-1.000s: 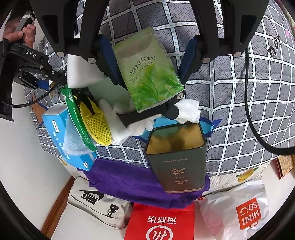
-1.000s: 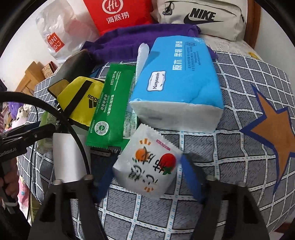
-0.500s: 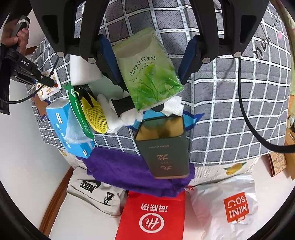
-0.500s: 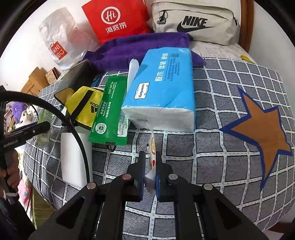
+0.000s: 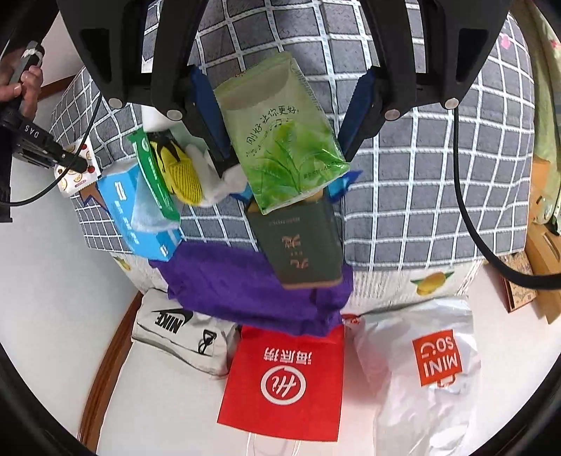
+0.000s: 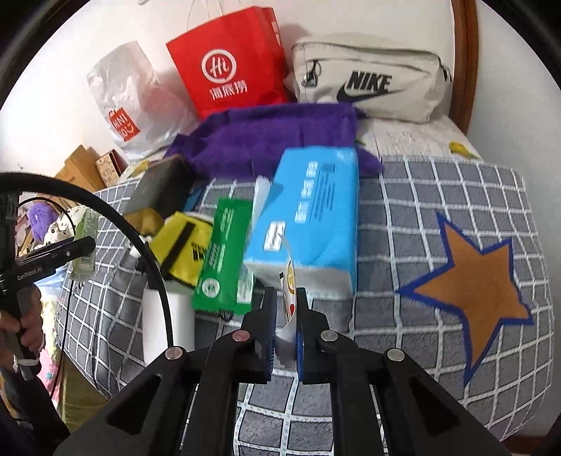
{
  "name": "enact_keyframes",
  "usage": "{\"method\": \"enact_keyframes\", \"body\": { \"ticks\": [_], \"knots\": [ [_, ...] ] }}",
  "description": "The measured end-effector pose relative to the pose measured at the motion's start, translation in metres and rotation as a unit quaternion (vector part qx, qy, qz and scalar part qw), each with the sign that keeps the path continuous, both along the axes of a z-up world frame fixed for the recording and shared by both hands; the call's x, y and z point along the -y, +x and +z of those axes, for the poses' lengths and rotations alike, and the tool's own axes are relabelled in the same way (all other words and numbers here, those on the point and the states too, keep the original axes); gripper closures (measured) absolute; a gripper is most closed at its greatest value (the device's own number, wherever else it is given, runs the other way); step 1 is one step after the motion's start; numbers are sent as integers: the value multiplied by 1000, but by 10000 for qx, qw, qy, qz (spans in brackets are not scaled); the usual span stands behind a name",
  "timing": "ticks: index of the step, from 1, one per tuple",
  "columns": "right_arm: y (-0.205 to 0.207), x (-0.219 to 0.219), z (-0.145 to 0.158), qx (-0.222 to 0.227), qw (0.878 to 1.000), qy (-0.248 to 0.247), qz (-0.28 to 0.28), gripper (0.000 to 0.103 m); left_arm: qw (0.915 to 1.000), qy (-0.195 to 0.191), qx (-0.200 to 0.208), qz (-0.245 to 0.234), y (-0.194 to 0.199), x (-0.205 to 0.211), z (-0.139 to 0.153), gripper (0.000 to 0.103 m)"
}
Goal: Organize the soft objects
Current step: 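Carry both items onto the purple towel and open both grippers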
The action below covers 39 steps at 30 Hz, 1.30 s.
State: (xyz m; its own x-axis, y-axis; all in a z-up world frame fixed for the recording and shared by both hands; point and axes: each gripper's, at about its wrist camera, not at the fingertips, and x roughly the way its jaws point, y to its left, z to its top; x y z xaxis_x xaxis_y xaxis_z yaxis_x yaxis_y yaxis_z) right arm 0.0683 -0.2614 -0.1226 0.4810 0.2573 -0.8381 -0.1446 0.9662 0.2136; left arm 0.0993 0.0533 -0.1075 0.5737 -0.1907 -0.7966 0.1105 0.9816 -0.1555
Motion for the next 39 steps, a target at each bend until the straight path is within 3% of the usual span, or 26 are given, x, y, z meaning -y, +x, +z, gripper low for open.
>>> {"method": "enact_keyframes", "body": {
  "ticks": [16,23,29,39],
  "knots": [
    [74,-4,37,445,9988,-62,201,94,9998,-61,191,-10,72,-16,28,42],
    [125,-6,41,538,9984,-18,146,93,9996,143,229,36,115,-19,32,42],
    [181,-8,29,412,9991,-57,118,93,9995,235,200,32,149,-21,27,42],
    [277,-4,-19,-38,10000,-52,-25,93,9998,176,-12,6,207,-14,6,42]
  ]
}}
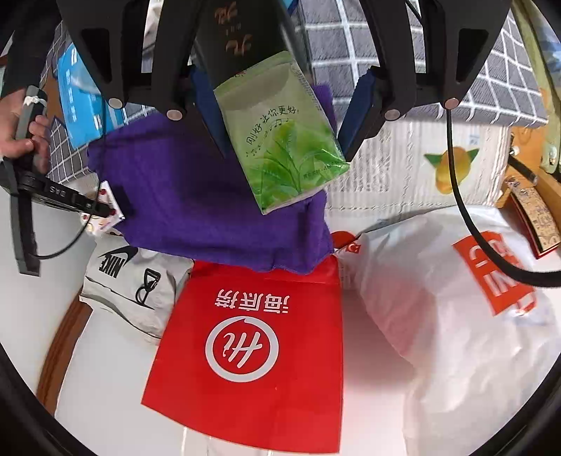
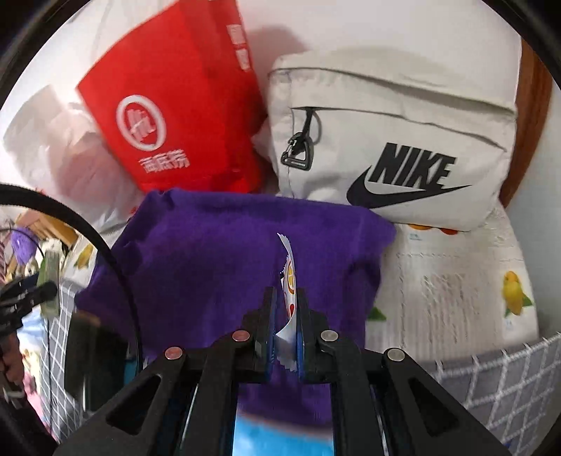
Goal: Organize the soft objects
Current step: 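Carry both items onto the purple towel and open both grippers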
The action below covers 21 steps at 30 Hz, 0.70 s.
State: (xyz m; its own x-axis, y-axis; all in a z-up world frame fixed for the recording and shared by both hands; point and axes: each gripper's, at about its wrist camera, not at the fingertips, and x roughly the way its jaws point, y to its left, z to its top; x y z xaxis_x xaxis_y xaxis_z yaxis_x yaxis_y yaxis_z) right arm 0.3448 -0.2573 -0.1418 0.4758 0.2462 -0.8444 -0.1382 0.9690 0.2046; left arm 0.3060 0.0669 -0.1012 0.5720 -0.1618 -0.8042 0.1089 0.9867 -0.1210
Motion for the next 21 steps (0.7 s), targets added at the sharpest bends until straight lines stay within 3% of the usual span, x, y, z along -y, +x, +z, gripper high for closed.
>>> {"method": "enact_keyframes", "body": {
  "ticks": [9,15,17,19,21],
  "knots": [
    [53,-6,-48,-690,9974,-116,149,93,9996,126,-198,-131,41,18,-16,42],
    [56,-8,-58,-660,9969,-404,102,89,9989,231,-313,-252,62,30,-28,41],
    [56,-6,-57,-622,9973,-365,144,78,9985,286,-373,-290,70,34,-32,41],
    [55,-3,-56,-602,9974,-379,96,55,9978,392,-424,-332,79,40,-36,41],
    [53,-3,-51,-466,9975,-528,65,52,9973,432,-441,-387,87,45,-39,41]
  ]
}}
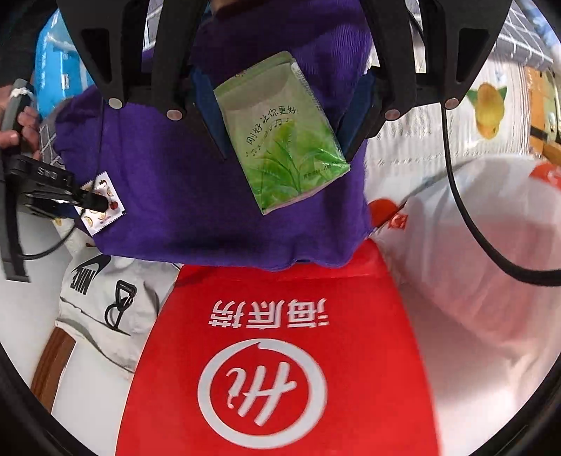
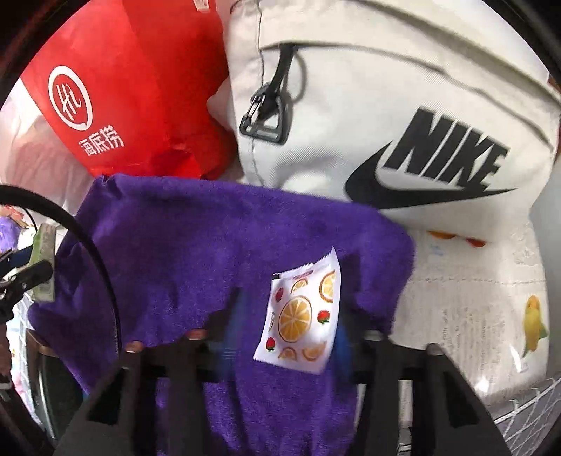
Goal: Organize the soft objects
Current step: 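Carry both items onto the purple towel and open both grippers, then move both grippers back toward the items on the checkered cloth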
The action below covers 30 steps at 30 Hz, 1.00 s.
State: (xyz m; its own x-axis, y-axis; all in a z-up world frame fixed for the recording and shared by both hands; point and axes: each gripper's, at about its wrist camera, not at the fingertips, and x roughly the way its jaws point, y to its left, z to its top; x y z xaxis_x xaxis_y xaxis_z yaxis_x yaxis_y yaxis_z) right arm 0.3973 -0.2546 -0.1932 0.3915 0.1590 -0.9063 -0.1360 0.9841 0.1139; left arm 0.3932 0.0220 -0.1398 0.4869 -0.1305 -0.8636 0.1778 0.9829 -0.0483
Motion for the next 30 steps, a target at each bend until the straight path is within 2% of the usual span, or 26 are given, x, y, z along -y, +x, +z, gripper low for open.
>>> {"method": "enact_keyframes", "body": {
  "ticks": [5,11,14,17,20,23,26,28,30],
  "knots": [
    [-6,-6,25,364,9985,-384,144,52,9998,30,-204,-26,23,10,-13,41],
    [-16,-10,45,632,9969,-391,248,51,9995,102,-312,-32,44,21,-21,41],
    [-22,-7,51,732,9967,-316,170,39,9990,149,-417,56,53,23,-28,41],
    [-25,-11,50,953,9937,-552,206,38,9983,199,-545,101,61,24,-35,41],
    [-26,-16,46,882,9934,-654,330,38,9974,164,-692,125,65,26,-38,40],
    [-28,-12,46,881,9952,-339,247,38,9973,132,-704,170,66,24,-36,27],
    [-32,-13,49,807,9957,-376,267,31,9978,290,-558,196,59,24,-25,27],
    [-36,-15,51,735,9952,-567,317,20,9983,332,-455,172,49,25,-15,27],
    [-41,-15,51,644,9942,-837,186,18,9989,275,-366,129,37,25,-3,27]
  ]
}}
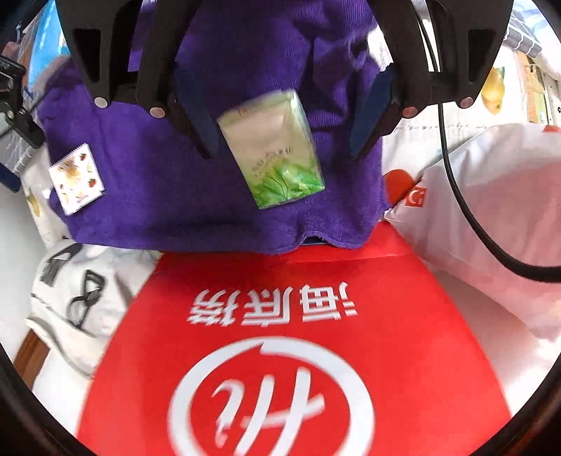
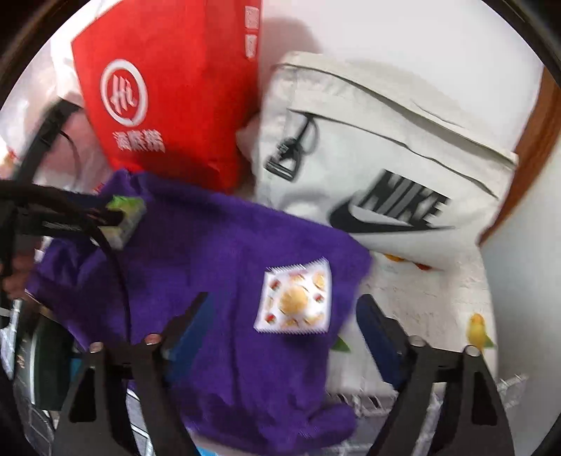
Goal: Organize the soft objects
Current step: 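Move both grippers back toward the items on the checkered cloth, then grasp the green wet-wipe packet with right gripper while left grasps the white sponge block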
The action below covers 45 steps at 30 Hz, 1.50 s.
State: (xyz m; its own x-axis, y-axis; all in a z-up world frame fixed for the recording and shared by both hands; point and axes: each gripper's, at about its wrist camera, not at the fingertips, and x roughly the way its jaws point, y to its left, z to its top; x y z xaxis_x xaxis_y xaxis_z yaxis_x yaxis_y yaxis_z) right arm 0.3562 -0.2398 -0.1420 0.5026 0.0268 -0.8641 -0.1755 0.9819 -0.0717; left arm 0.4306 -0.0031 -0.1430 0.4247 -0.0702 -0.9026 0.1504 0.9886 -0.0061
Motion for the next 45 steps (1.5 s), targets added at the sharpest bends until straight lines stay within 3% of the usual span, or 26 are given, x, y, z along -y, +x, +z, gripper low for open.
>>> {"method": "enact_keyframes", "body": {
  "ticks": [4,7,12,15,17,24,28,33,39,45],
  "knots": [
    [-11,4,7,-89,9998,161,-89,17,9989,-274,309,-213,-28,-4,26,27],
    [-28,12,16,-21,9978,666,-59,17,9979,-178,603,-157,-58,-8,44,27],
    [-64,23,35,232,9904,1339,-260,17,9985,-282,425,209,-114,-37,59,27],
    [-94,22,44,350,9912,1239,-291,17,9979,-341,456,301,-153,-50,69,27],
    [-110,20,45,195,9935,1063,-346,17,9971,-402,548,342,-174,-52,65,27],
    [-199,19,57,341,9915,1240,-203,18,9929,-940,534,491,-257,-53,58,27],
    [-250,9,44,169,9926,1187,200,18,9898,-1137,544,660,-294,-55,52,27],
    [-277,-4,11,-86,9908,1246,513,18,9872,-1247,517,848,-327,-56,46,26],
    [-274,-16,-29,-424,9863,1392,784,18,9889,-1168,492,781,-346,-50,42,26],
    [-265,-28,-44,-429,9806,1535,1140,18,9904,-1128,316,739,-346,-45,34,26]
  ]
}}
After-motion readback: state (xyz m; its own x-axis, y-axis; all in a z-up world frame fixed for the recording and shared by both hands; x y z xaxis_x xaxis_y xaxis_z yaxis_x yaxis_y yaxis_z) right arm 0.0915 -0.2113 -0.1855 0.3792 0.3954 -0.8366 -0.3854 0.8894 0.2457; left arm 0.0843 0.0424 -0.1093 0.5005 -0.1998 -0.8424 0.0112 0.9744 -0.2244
